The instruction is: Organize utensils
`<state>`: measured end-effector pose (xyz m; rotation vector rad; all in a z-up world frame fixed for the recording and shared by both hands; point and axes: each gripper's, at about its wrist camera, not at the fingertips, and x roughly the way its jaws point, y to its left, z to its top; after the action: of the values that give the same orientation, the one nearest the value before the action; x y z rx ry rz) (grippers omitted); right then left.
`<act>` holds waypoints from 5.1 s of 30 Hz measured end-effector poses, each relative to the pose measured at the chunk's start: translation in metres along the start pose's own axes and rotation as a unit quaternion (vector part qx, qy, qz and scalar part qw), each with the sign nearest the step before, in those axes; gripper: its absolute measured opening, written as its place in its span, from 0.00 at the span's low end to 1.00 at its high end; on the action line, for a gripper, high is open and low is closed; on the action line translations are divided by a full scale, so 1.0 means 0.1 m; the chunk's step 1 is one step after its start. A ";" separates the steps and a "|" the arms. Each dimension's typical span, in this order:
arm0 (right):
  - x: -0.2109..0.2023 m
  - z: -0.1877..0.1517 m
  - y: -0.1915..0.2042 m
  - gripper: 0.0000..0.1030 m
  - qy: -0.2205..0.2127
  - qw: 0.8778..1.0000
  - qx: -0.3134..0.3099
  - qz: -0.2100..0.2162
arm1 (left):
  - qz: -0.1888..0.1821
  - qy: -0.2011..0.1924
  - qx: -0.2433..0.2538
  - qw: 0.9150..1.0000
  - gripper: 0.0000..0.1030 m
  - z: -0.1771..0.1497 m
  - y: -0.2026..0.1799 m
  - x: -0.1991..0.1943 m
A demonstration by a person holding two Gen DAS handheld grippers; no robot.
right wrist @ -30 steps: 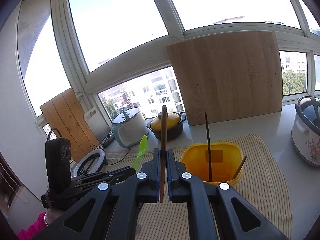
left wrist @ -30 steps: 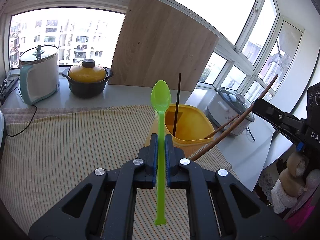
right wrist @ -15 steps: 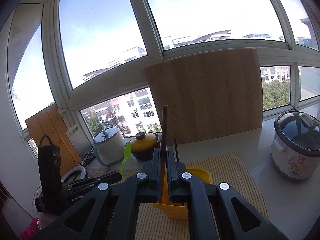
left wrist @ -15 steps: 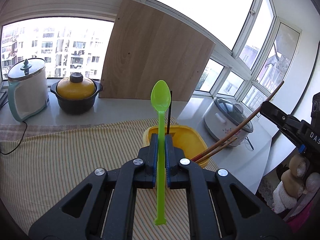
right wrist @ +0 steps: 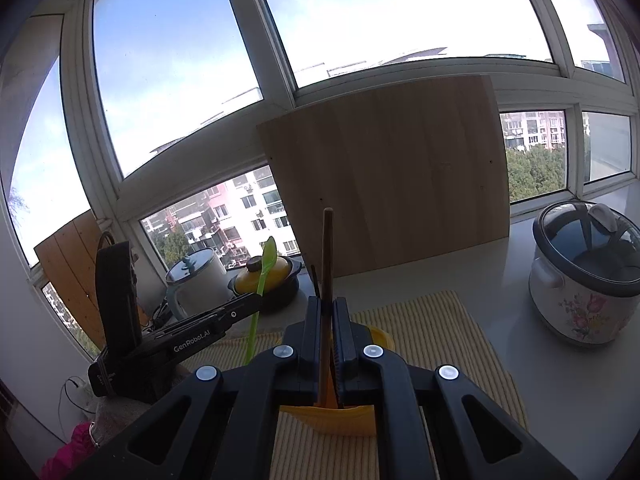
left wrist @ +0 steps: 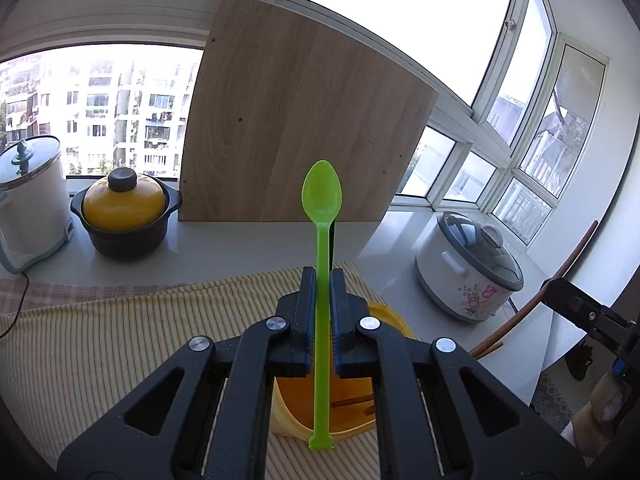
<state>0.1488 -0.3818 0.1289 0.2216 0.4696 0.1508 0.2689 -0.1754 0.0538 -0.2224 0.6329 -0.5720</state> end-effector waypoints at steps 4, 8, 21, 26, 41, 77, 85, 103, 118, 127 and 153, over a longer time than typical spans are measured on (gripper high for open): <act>0.07 -0.05 -0.01 0.03 0.012 1.000 -0.004 -0.003 | 0.009 -0.006 -0.001 1.000 0.04 0.01 0.00 0.13; 0.14 -0.10 -0.04 0.03 0.022 1.000 -0.002 -0.001 | 0.018 -0.008 0.002 1.000 0.04 0.02 0.01 0.21; 0.36 -0.28 -0.08 0.04 0.061 0.998 0.003 0.002 | 0.012 0.007 -0.018 1.000 0.04 -0.08 0.15 0.28; 0.43 -0.33 -0.06 0.08 0.073 0.997 0.005 0.003 | 0.010 0.014 -0.003 1.000 0.04 -0.13 0.10 0.24; 0.42 -0.45 0.03 0.22 0.082 0.997 0.012 -0.002 | 0.016 0.026 0.016 0.999 0.04 -0.35 0.18 -0.15; 1.04 -1.63 1.36 0.37 0.286 0.947 -0.097 0.108 | 0.114 0.160 -0.035 0.980 0.34 -1.73 1.54 -1.55; 1.34 -1.90 1.45 0.29 0.356 0.921 -0.083 0.137 | 0.102 0.192 -0.029 0.976 0.34 -1.98 1.46 -1.51; 1.81 -2.18 1.62 0.16 0.410 0.898 -0.047 0.153 | 0.093 0.231 -0.017 0.968 0.29 -2.17 1.39 -1.31; 1.93 -2.26 1.50 0.14 0.424 0.891 -0.002 0.164 | 0.099 0.240 -0.009 0.966 0.24 -2.19 1.41 -1.20; 1.91 -2.25 1.46 0.04 0.421 0.893 -0.001 0.161 | 0.106 0.249 0.002 0.963 0.24 -2.12 1.42 -1.06; 1.87 -2.22 1.21 0.08 0.424 0.890 0.033 0.167 | 0.121 0.264 0.022 0.957 0.11 -1.96 1.40 -0.87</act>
<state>0.2000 -0.1892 -0.1145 0.2984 1.3120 0.5823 0.1519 -0.0157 -0.1085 0.0576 1.1466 -0.4048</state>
